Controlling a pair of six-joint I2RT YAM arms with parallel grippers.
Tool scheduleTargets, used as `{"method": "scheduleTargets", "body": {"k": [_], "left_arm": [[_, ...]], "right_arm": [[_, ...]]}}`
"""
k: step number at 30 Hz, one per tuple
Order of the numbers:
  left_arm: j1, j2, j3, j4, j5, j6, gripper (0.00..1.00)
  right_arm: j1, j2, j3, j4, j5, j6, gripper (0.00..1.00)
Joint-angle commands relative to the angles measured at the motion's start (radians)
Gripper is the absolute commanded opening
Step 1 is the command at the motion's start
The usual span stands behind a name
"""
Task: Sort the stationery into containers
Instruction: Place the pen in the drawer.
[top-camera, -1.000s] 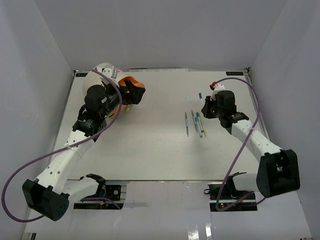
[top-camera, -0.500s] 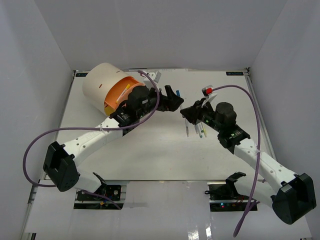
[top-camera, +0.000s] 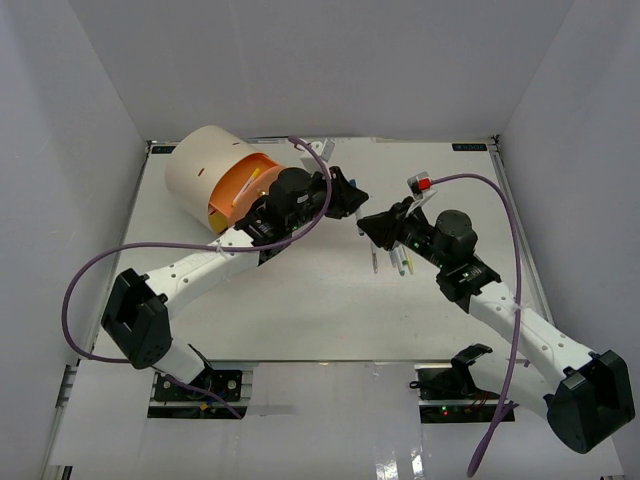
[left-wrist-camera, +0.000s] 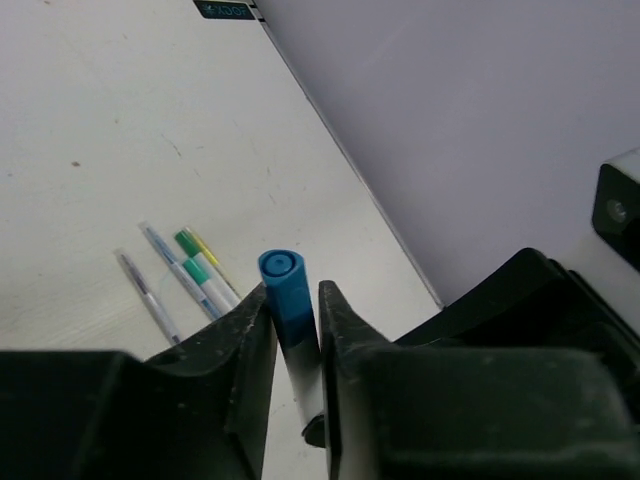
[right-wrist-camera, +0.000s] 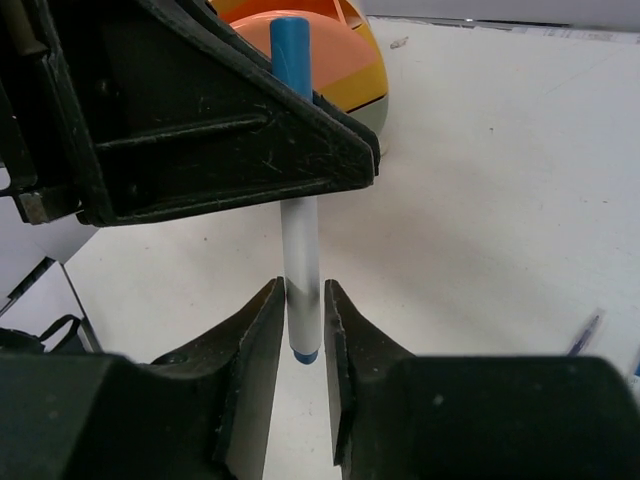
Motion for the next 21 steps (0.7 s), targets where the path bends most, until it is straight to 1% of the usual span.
{"method": "scheduleTargets", "body": {"k": [1, 2, 3, 5, 6, 7, 8, 9, 10, 11, 12, 13, 14, 15, 16, 17, 19, 21], "left_arm": [[-0.005, -0.014, 0.042, 0.032, 0.05, 0.013, 0.26], [-0.005, -0.016, 0.042, 0.032, 0.053, 0.025, 0.23], [-0.004, -0.022, 0.037, 0.03, 0.056, 0.033, 0.17], [-0.002, -0.033, 0.033, 0.021, 0.045, 0.068, 0.13], [-0.001, -0.047, 0.033, 0.009, 0.021, 0.086, 0.13], [0.002, -0.053, 0.056, -0.044, 0.006, 0.111, 0.13], [0.005, -0.056, 0.075, -0.089, -0.02, 0.167, 0.13], [0.01, -0.059, 0.098, -0.135, -0.048, 0.201, 0.13], [0.013, -0.063, 0.155, -0.239, -0.141, 0.238, 0.14], [0.025, -0.067, 0.186, -0.334, -0.222, 0.319, 0.15], [0.033, -0.067, 0.215, -0.379, -0.261, 0.362, 0.15], [0.042, -0.07, 0.276, -0.417, -0.298, 0.405, 0.15], [0.053, -0.071, 0.304, -0.456, -0.33, 0.447, 0.16], [0.08, -0.073, 0.332, -0.486, -0.355, 0.488, 0.17], [0.096, -0.071, 0.358, -0.544, -0.387, 0.569, 0.18], [0.117, -0.071, 0.403, -0.569, -0.395, 0.605, 0.18], [0.189, -0.068, 0.438, -0.631, -0.393, 0.71, 0.18], [0.258, -0.05, 0.485, -0.686, -0.381, 0.757, 0.18]], "right_arm": [[0.006, -0.008, -0.01, 0.071, -0.007, 0.013, 0.29], [0.006, -0.008, -0.011, 0.071, -0.007, 0.013, 0.32], [0.006, -0.01, -0.011, 0.07, -0.006, 0.013, 0.4], [0.006, -0.013, -0.008, 0.052, 0.0, -0.001, 0.53], [0.006, -0.016, -0.004, 0.039, 0.005, -0.007, 0.62], [0.005, -0.023, -0.001, 0.027, 0.016, -0.03, 0.75], [0.005, -0.028, 0.004, -0.014, 0.025, -0.047, 0.8], [0.005, -0.031, 0.015, -0.037, 0.049, -0.064, 0.92], [0.003, -0.036, 0.021, -0.063, 0.066, -0.08, 0.96], [0.003, -0.039, 0.038, -0.126, 0.097, -0.119, 1.0], [0.003, -0.04, 0.044, -0.158, 0.115, -0.136, 0.96], [0.0, -0.04, 0.05, -0.189, 0.134, -0.148, 0.94], [0.0, -0.043, 0.053, -0.239, 0.149, -0.171, 0.92], [-0.005, -0.045, 0.053, -0.258, 0.169, -0.18, 0.91], [-0.005, -0.051, 0.049, -0.272, 0.175, -0.189, 0.91], [-0.006, -0.055, 0.044, -0.283, 0.178, -0.196, 0.91], [-0.008, -0.063, 0.032, -0.306, 0.184, -0.209, 0.91], [-0.009, -0.066, 0.013, -0.317, 0.184, -0.217, 0.91]]}}
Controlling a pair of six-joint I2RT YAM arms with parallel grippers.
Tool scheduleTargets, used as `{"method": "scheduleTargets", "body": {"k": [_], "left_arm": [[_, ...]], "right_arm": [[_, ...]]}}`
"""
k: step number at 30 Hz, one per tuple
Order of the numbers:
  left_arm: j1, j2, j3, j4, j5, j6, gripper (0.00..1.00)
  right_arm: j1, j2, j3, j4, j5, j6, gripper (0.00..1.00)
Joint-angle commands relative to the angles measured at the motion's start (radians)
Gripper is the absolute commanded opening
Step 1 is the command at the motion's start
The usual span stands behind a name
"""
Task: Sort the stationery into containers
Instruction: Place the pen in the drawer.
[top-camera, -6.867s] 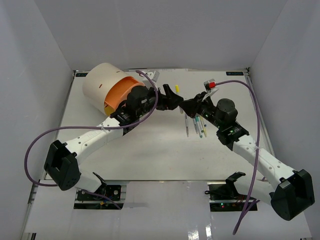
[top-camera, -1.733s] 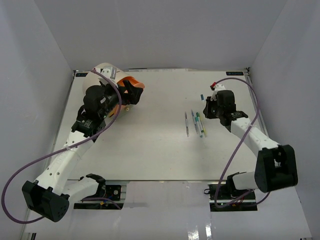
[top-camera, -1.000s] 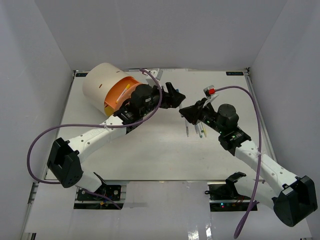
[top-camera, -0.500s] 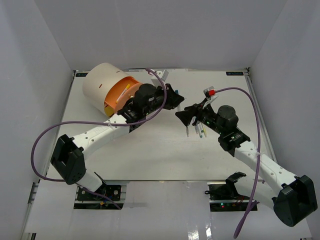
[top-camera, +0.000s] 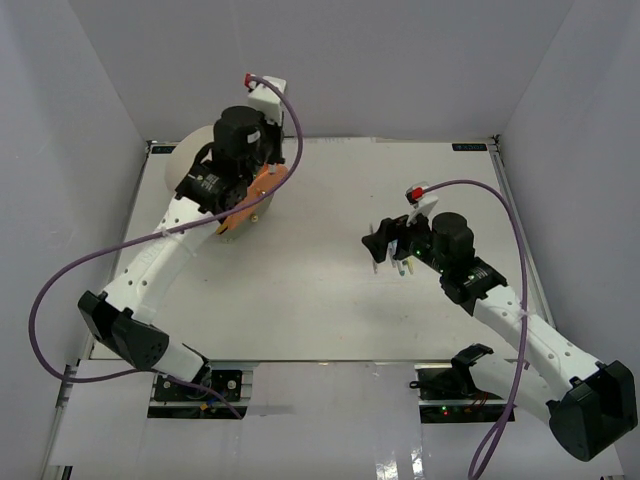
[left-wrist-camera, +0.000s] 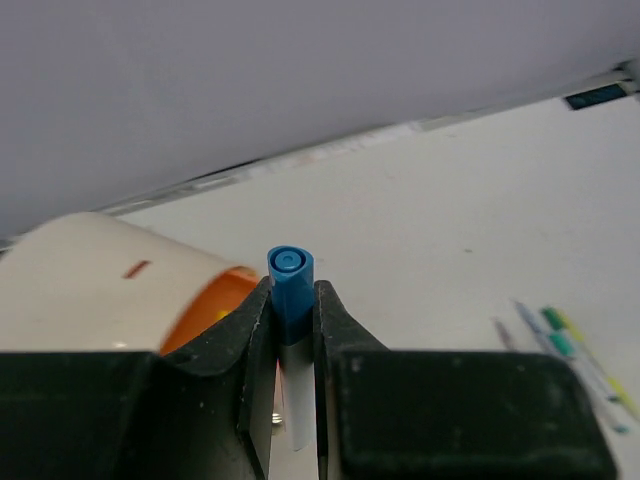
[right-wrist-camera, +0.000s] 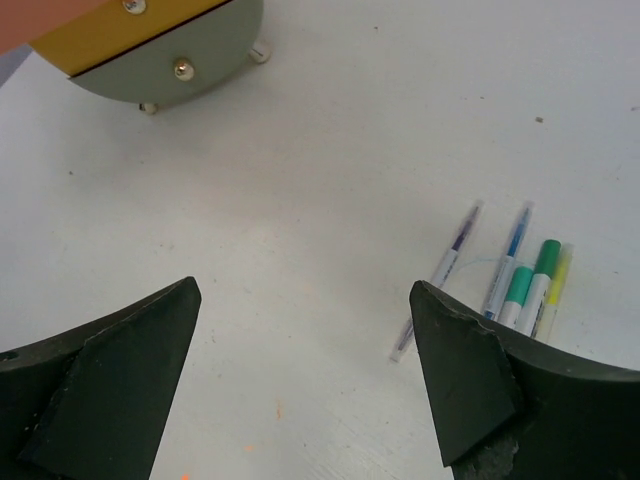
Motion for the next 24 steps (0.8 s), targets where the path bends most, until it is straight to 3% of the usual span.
{"method": "scheduleTargets", "body": {"k": [1, 5, 11, 24], "left_arm": [[0.094, -0.012, 0.077, -0.186, -0.065, 0.208, 0.18], [0.154, 0.038, 0.093, -0.214, -0.051, 0.315, 0.18], [0.199, 0.121, 0.07, -0.223, -0.037, 0.317, 0.22], [0.2, 0.115, 0.128, -0.223, -0.083, 0.246, 0.8]], "right_arm": [[-0.005, -0.024, 0.001, -0.052, 0.034, -0.053, 0.91], [-0.01, -0.021, -0.013, -0.068, 0.028, -0.061, 0.92], [-0.015, -0.021, -0.014, -0.116, 0.043, -0.07, 0.92], [-0.021, 0.07, 0.01, -0.22, 0.213, -0.067, 1.0]]}}
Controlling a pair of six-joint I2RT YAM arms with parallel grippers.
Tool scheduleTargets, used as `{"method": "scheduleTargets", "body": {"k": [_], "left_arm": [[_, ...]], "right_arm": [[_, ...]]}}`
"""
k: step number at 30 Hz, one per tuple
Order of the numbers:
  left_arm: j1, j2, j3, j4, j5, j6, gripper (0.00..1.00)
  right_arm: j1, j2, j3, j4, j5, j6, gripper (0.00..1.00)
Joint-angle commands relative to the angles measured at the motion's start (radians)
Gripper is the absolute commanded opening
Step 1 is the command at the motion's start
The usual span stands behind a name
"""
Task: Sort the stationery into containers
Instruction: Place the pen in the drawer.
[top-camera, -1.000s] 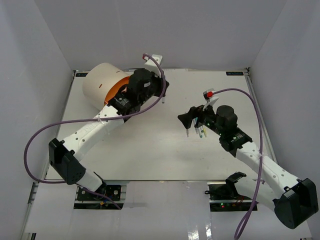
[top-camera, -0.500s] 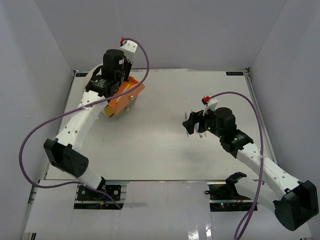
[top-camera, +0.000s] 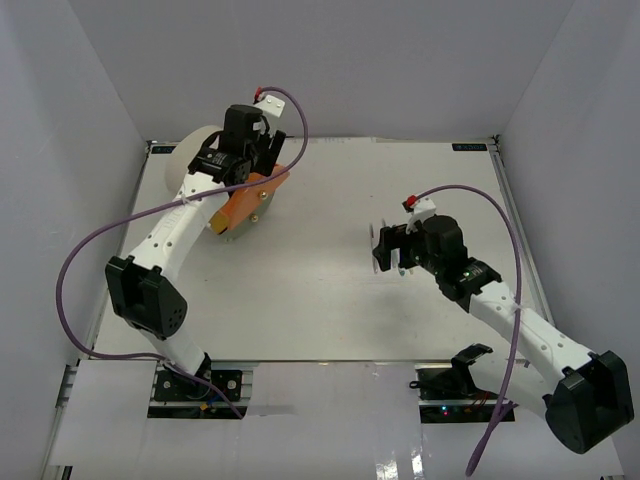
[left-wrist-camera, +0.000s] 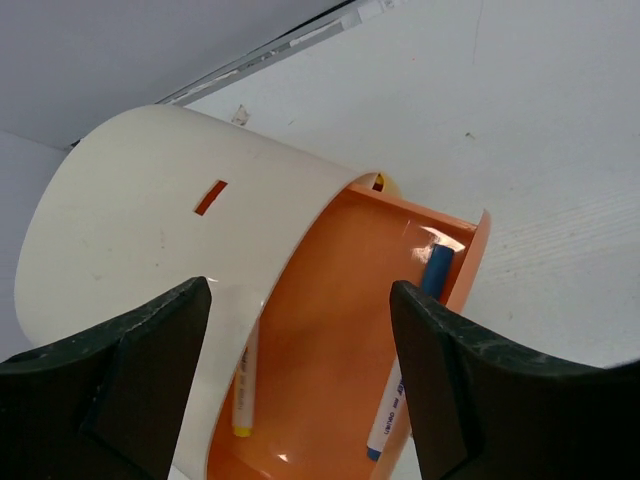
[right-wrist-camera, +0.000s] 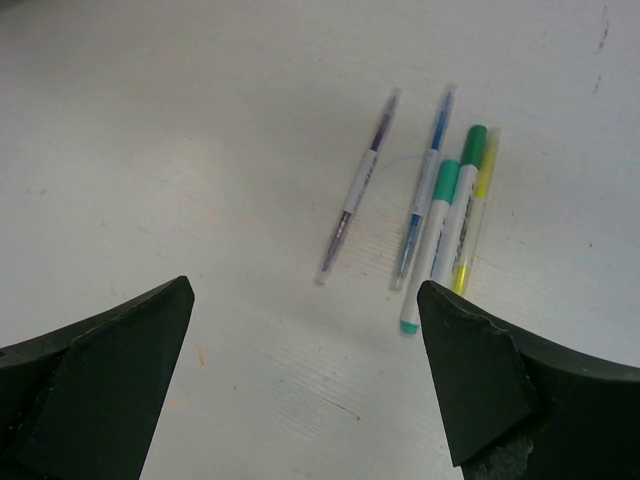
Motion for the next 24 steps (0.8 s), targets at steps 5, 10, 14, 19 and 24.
{"method": "scheduleTargets", "body": {"k": [5, 10, 14, 19, 24], "left_arm": [[0.003, -0.21, -0.001, 0.068, -0.015, -0.166, 0.98], [0.003, -0.44, -0.289, 0.271, 0.041, -0.261, 0.98], [0.005, -0.597, -0.513, 0.436, 0.06, -0.288, 0.98], [0.005, -0.691, -0.682, 0.521, 0.022, -0.285, 0.98], [0.005, -0.682, -0.69, 0.51, 0.025, -0.285, 0.98]], "right_arm": [[-0.012, 0.163, 0.07, -0.094, 0.119, 0.012, 0.81], [-0.043, 0.254, 0.08, -0.101, 0.147, 0.043, 0.65], [-0.054, 0.323, 0.086, -0.106, 0.141, 0.049, 0.57], [-0.068, 0.375, 0.087, -0.104, 0.158, 0.061, 0.54], [-0.072, 0.434, 0.095, -0.098, 0.144, 0.06, 0.5]]}}
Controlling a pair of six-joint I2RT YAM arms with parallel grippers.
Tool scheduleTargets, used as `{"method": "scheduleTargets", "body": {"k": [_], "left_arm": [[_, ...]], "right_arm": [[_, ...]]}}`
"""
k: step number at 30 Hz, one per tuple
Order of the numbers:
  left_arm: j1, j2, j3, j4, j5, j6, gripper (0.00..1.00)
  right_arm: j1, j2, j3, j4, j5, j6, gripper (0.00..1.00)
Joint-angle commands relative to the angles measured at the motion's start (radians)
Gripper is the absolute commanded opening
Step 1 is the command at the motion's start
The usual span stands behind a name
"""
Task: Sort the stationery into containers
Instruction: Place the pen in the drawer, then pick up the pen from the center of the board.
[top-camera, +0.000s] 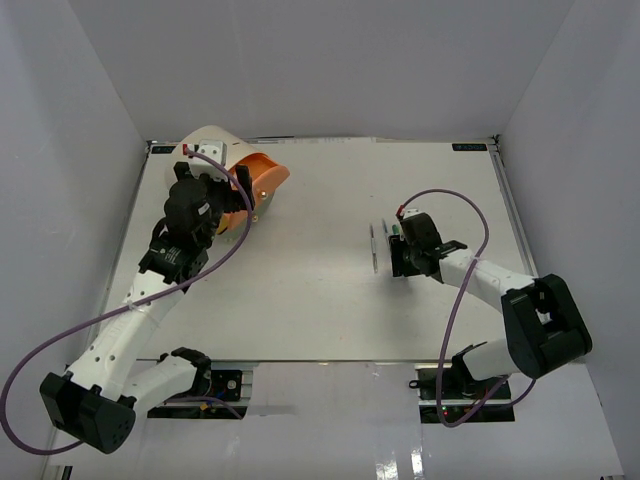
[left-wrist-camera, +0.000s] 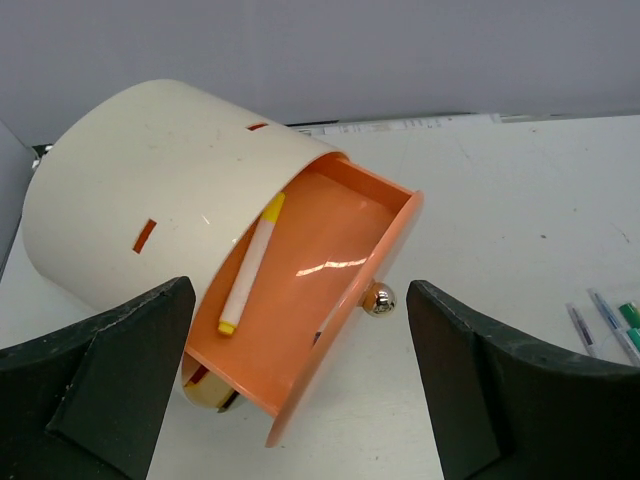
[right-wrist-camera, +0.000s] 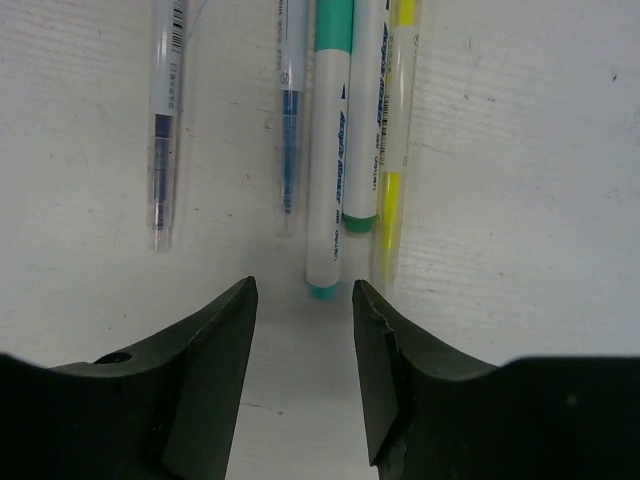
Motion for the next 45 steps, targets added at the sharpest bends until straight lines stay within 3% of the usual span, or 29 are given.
{"method": "scheduleTargets", "body": {"k": [1, 10, 15, 26, 31, 39, 45], "left_arm": [[0.003, -0.007, 0.002, 0.038, -0.003, -0.014, 0.98], [0.006, -0.019, -0.011, 0.045, 0.012, -0.015, 0.98], [0.006, -0.026, -0.011, 0.049, 0.035, -0.02, 0.98], [0.006, -0.033, 0.012, 0.037, 0.101, -0.074, 0.98], [0.006, -0.03, 0.061, -0.009, 0.178, -0.187, 0.98], [-0.009, 0.08, 0.123, 0.029, 0.505, -0.434, 0.98], [-0.197, 0.255, 0.198, 0.13, 0.444, -0.454, 0.98]], "right_arm": [[-0.007, 0.025, 0.048, 0.01, 0.014, 0.014, 0.49], [-0.007, 0.122, 0.05, 0.034, 0.029, 0.016, 0.41], [-0.007, 0.134, 0.047, 0.039, 0.055, 0.022, 0.32], [-0.006, 0.044, 0.036, 0.03, 0.052, 0.02, 0.17], [-0.006, -0.073, 0.033, 0.019, 0.041, 0.025, 0.14], [-0.004, -0.335, 0.037, 0.112, -0.138, 0.01, 0.14], [-0.003, -0.42, 0.037, 0.295, -0.375, 0.053, 0.17]]}}
